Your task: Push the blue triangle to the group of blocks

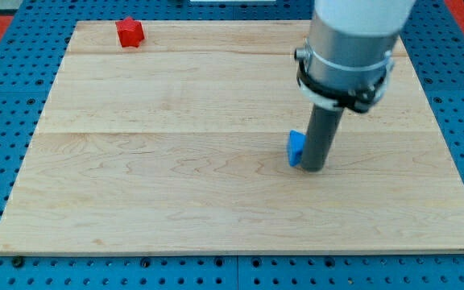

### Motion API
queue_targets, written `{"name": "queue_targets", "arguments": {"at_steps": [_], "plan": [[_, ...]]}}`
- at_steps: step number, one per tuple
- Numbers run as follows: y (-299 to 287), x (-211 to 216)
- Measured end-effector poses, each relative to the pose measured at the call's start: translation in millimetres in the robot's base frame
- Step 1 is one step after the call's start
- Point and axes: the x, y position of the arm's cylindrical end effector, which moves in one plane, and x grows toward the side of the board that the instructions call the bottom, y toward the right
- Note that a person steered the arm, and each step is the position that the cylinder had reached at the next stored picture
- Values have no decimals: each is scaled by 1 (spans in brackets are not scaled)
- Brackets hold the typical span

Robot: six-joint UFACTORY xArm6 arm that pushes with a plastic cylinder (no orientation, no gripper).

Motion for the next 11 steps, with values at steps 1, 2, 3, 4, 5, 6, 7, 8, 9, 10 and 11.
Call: {"name": "queue_targets", "arguments": {"at_steps": [1,2,3,4,5,6,7,8,9,10,11], "plan": [[-1,-51],[-2,-95],[-12,-115],[40,-72],[50,-17],[-11,-18],[-55,-46],[-95,-76],[-120,-88],[-91,-39],[-31,-55]]}}
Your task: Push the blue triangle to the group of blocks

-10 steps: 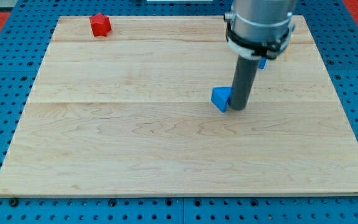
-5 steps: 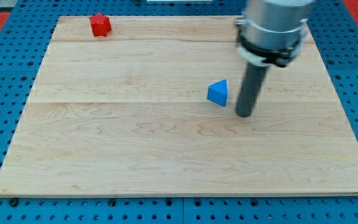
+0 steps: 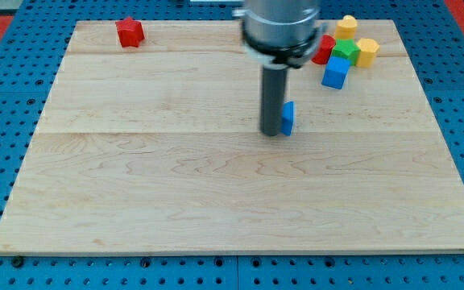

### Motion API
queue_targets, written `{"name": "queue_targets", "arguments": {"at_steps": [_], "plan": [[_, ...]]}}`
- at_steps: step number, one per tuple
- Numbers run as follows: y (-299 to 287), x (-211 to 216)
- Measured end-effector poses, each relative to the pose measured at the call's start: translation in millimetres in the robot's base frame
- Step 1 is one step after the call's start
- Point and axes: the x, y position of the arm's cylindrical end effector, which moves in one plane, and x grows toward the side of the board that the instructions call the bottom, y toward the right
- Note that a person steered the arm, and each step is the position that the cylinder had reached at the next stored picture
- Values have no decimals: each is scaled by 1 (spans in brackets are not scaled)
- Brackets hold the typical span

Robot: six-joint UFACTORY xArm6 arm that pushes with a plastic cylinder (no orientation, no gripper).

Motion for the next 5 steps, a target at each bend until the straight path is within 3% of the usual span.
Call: {"name": "queue_targets", "arguments": {"at_steps": [2,5], "plan": [[43,-100],[86,-77]]}}
